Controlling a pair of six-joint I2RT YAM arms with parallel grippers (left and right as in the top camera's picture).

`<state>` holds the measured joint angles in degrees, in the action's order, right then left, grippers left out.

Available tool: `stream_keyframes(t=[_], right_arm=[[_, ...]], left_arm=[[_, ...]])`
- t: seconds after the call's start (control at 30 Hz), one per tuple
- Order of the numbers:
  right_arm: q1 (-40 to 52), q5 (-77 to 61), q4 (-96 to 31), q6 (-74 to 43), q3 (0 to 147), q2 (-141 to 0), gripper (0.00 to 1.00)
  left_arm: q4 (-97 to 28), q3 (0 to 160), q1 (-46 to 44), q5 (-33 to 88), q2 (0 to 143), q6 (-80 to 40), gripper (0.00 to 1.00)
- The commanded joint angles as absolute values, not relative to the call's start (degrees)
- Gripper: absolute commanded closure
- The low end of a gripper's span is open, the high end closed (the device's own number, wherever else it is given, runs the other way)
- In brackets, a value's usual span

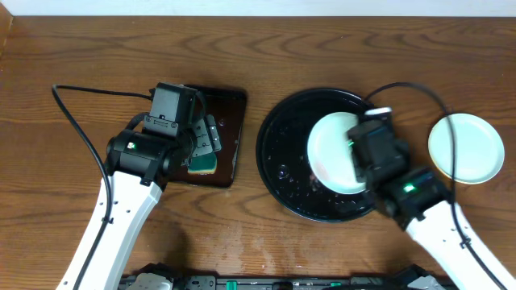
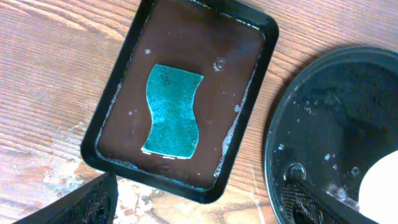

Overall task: Clean dirty plates on tray and stack at the side
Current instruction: 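Tilt the white plate up with the right gripper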

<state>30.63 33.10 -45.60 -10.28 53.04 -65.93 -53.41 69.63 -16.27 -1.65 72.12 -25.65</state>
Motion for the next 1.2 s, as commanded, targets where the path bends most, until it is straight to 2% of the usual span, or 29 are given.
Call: stream_keyframes(t=[0.0, 0.23, 0.57, 1.17], right_arm=[[38.74, 50.04, -45.60, -11.79, 53.25, -65.14, 0.99], [51.00, 64.27, -44.80, -11.64, 53.25, -65.14, 0.99], [60.95, 76.93, -44.40, -7.73, 53.25, -65.17, 0.99], [63.44, 78.26, -38.98, 0.14, 53.25, -65.14, 0.99]], left_arm=[[-53.54, 70.74, -16.08, -1.69, 71.92, -25.87, 0.16], [-53.54, 70.74, -16.08, -1.69, 71.92, -25.85, 0.15], [-53.54, 70.74, -16.08, -1.69, 71.92, -25.85, 0.15], [-53.54, 70.74, -16.08, -1.69, 71.92, -25.87, 0.15]])
